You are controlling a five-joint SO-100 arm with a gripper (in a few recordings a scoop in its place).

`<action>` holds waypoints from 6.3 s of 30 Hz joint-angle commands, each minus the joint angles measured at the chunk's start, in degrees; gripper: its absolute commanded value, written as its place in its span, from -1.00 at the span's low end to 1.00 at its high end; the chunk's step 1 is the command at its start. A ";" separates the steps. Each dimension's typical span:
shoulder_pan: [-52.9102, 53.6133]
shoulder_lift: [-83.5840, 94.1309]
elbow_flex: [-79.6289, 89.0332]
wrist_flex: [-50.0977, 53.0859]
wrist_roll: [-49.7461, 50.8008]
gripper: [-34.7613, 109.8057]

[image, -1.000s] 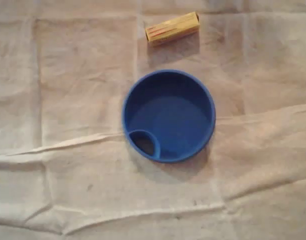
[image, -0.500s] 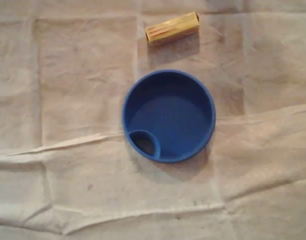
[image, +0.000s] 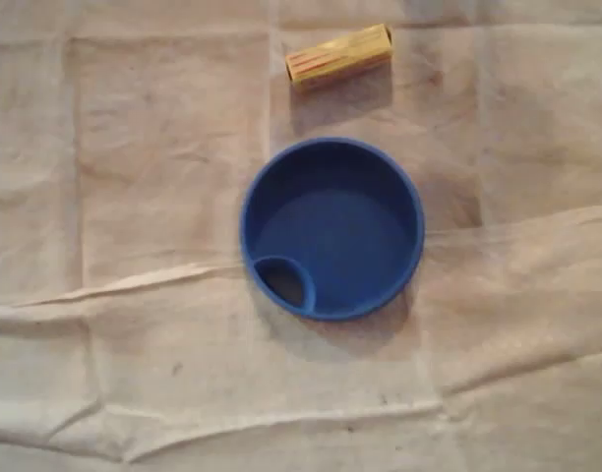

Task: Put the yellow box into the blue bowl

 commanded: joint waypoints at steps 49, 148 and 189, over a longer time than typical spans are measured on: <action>22.24 -23.03 -10.02 -9.05 -31.20 -0.16; 22.24 -29.44 10.99 -35.86 -31.03 -0.52; 13.62 1.67 -2.55 -26.28 -28.65 -0.52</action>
